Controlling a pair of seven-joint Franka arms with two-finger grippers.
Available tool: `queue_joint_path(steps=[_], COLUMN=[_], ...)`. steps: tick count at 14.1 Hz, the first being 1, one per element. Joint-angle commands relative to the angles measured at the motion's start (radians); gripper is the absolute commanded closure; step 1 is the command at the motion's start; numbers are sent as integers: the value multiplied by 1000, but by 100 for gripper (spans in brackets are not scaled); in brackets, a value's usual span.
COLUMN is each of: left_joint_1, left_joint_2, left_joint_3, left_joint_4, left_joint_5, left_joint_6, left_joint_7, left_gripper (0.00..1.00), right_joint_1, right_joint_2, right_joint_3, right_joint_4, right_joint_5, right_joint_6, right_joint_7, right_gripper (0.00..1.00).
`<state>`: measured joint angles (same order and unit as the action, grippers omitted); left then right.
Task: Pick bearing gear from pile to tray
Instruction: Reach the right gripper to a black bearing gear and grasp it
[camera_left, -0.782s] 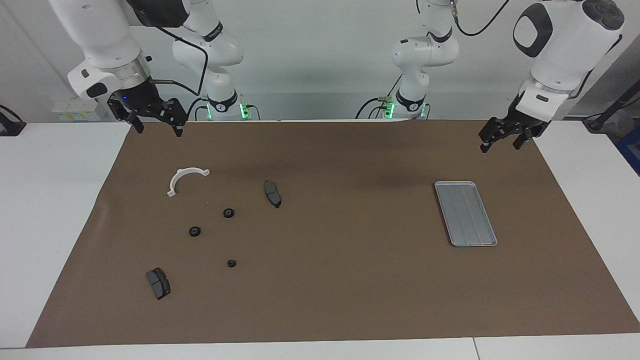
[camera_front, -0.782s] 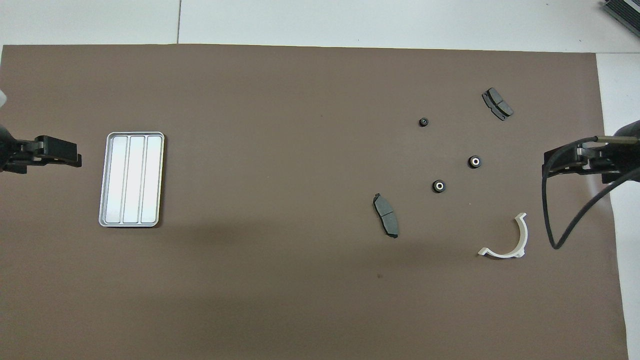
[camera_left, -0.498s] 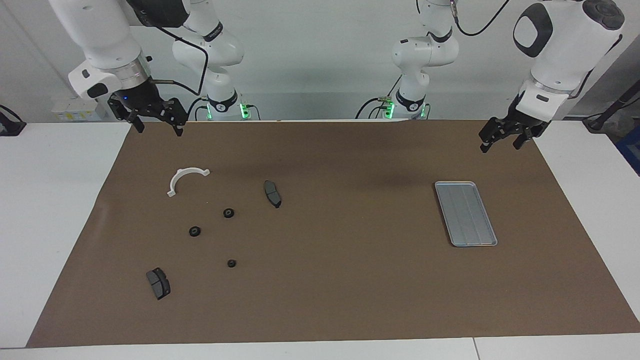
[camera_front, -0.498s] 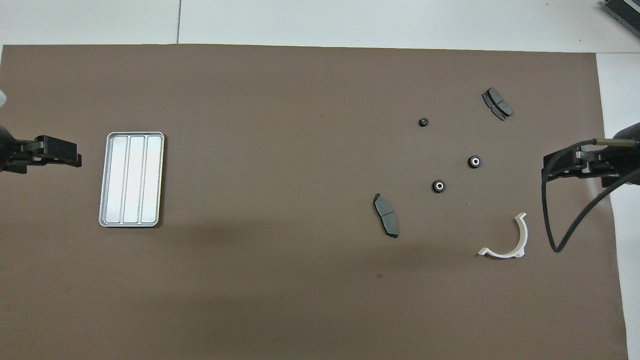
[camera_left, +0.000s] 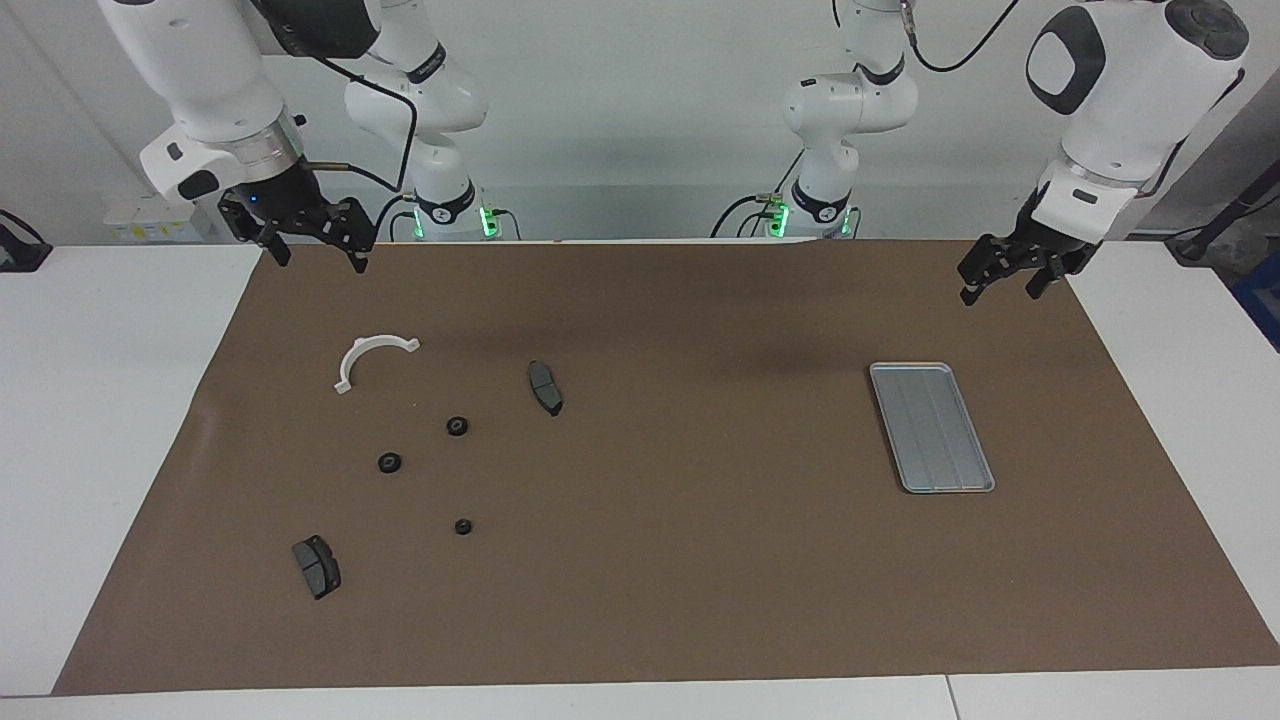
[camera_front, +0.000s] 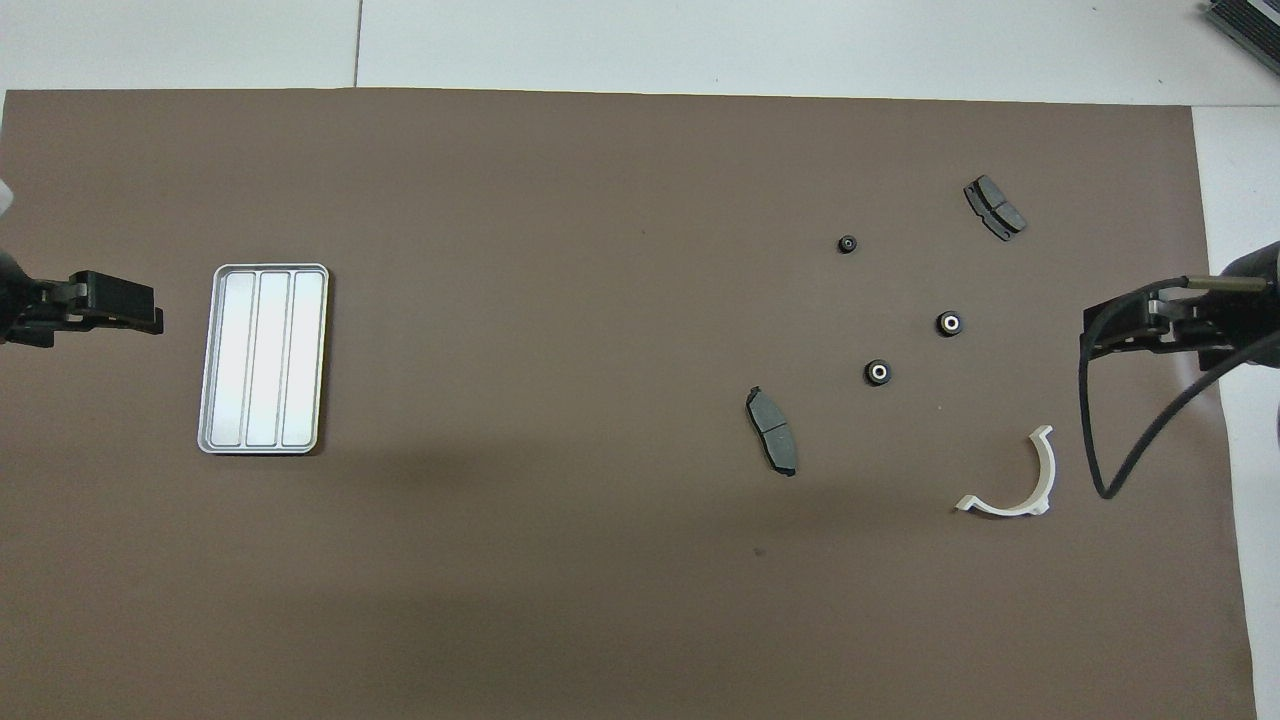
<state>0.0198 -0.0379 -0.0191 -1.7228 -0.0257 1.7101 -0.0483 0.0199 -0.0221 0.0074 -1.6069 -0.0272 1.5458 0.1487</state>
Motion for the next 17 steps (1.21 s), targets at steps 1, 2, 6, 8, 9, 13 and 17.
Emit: queue_joint_path(steps=[1,2,6,8,9,13,17], left_joint_1=[3,3,3,3,3,3,3], left_joint_2=[-13,-13,-13,-13,-13,-13,-13], left_joint_3=[-2,-2,-2,-2,-2,-2,-2], left_joint_4=[-1,-1,-1,-1,-1,-3,-3], left_joint_5=[15,15,15,15,15,15,15], left_joint_6=[-4,-6,-4,-4,-4,-4,-4], left_joint_7=[-7,-7,-7,-7,-7,-7,-7], left_gripper=[0,0,0,0,0,0,0], right_joint_1=[-11,-14,-23,-26,-35,-60,-69], right_joint_2=[-30,-35,-6,20,46,148,195], right_joint_3=[0,0,-1,-1,-1,-1,-1], right_joint_4=[-97,-128,-255,-318,-320,-352,-419], right_joint_5=[1,1,1,1,1,1,1], right_joint_6=[118,155,321,414,425,566,730], right_joint_7=[-40,-61,-101,-101,-101,-135,-144], right_gripper=[0,0,0,0,0,0,0])
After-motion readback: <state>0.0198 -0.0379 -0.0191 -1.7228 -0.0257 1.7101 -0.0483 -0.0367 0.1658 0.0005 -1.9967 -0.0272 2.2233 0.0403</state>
